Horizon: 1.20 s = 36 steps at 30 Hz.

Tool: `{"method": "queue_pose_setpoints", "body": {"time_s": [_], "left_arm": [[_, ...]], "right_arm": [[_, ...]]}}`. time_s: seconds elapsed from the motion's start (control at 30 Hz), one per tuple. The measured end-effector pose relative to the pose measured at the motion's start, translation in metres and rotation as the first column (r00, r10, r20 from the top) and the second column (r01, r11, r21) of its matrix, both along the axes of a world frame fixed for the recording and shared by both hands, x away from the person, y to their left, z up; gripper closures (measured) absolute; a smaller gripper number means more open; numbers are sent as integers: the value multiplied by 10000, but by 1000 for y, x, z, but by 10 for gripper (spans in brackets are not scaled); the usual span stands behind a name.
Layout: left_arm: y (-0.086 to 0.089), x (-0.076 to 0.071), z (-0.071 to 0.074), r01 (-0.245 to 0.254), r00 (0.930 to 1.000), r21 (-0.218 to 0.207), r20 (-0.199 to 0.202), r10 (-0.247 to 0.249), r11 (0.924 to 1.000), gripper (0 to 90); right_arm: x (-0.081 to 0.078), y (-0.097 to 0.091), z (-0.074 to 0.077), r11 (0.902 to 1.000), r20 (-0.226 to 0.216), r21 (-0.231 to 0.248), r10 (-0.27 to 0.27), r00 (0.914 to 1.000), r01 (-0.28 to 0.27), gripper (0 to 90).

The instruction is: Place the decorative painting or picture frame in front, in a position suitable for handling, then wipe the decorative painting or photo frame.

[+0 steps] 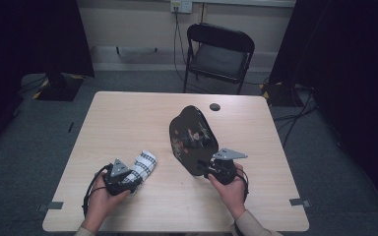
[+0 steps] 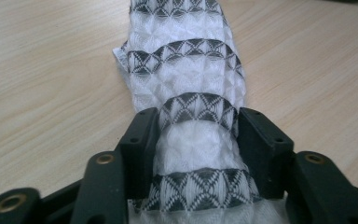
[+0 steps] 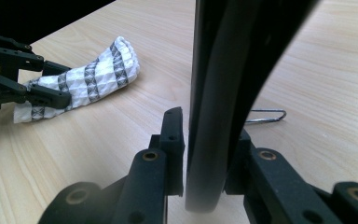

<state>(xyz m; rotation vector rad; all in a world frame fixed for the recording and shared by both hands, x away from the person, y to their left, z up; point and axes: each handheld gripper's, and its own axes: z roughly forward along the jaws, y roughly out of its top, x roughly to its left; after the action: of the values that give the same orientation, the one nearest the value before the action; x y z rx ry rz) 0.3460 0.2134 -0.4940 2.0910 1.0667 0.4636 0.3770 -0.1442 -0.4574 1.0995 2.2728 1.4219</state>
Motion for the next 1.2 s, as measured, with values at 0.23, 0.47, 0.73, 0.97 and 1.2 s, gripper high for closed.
{"method": "queue_pose_setpoints", "body": {"time_s": [0.23,0.47,0.73,0.97,1.2], "left_arm": [[-1,1,3,-48,9997,141,-241,52,9999,666],[-5,1,6,-170,9984,151,-529,177,9997,725],[-6,5,12,-115,9890,-109,-1479,98,9999,745],[-6,7,16,-73,9842,-283,-1769,22,9996,748],[-10,7,23,-117,9805,-337,-1962,48,9994,747]], "right_arm": [[-1,0,-2,10000,-32,-72,-58,10000,58,747],[-2,1,-4,9999,-84,-142,-41,10000,40,746],[0,-2,-6,10000,-191,-16,-54,9998,54,732],[1,0,-1,9998,0,170,40,10000,-40,703],[3,-2,-2,9995,-133,324,25,9999,-21,683]]}}
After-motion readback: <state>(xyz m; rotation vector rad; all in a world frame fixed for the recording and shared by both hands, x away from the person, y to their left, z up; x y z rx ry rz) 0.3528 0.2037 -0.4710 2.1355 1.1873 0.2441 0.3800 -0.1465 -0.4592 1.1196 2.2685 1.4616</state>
